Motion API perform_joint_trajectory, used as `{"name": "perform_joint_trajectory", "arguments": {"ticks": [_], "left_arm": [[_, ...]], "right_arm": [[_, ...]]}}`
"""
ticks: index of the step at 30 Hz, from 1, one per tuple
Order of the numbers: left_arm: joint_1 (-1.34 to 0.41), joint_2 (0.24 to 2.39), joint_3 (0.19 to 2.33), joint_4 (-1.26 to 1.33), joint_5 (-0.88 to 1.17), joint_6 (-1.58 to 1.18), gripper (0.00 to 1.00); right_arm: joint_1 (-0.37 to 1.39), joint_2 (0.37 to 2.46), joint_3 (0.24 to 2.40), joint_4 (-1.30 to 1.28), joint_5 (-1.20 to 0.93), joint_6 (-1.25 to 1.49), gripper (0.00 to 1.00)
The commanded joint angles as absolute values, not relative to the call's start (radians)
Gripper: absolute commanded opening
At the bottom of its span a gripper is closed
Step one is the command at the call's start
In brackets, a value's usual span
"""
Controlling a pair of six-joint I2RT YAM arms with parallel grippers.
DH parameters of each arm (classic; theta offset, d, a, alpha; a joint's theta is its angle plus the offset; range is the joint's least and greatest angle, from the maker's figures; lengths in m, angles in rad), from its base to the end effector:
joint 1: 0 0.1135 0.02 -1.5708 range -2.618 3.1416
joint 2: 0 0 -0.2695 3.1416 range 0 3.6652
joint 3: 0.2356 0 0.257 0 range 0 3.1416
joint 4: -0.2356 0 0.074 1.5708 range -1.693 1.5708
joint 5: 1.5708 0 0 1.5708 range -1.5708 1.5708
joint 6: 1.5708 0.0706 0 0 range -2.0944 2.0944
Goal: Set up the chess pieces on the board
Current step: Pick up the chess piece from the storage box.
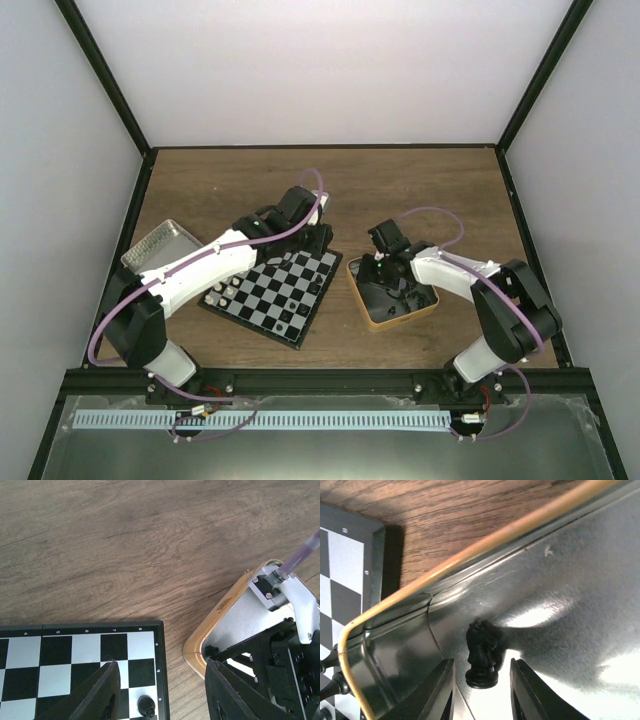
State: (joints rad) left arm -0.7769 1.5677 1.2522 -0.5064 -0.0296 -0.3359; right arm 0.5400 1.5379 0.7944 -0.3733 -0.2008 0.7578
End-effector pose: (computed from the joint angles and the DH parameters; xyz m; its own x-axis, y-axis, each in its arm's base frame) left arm 0.2680 -0.2606 0.2566 -0.7194 0.2452 -0.6499 0.4759 0.8555 -0.2040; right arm 0.2488 0.1655 0.1292 -0.9577 0.2112 -0.1954 0.1094 0.8954 0.4316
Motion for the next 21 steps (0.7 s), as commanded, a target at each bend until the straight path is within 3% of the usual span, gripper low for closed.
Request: {"name": "perform_joint_trajectory", "arguments": {"ticks": [1,14,21], "left_arm": [[-0.772,1.543,1.24,-0.468,-0.069,-0.356,0.49],[-0.771,1.552,1.248,-0.459,-0.092,-0.359,0.49],[-0.771,1.553,1.251,-0.457,-0.094,-0.354,0.49]], "right_arm": [[0.54,1.545,0.842,-0.439,-0.162,0.718,0.31],[0.549,1.562,0.88,-0.566,0.03,0.662,0.28],[0.549,1.584,0.896,-0.538,0.009,0.614,0.34]]}}
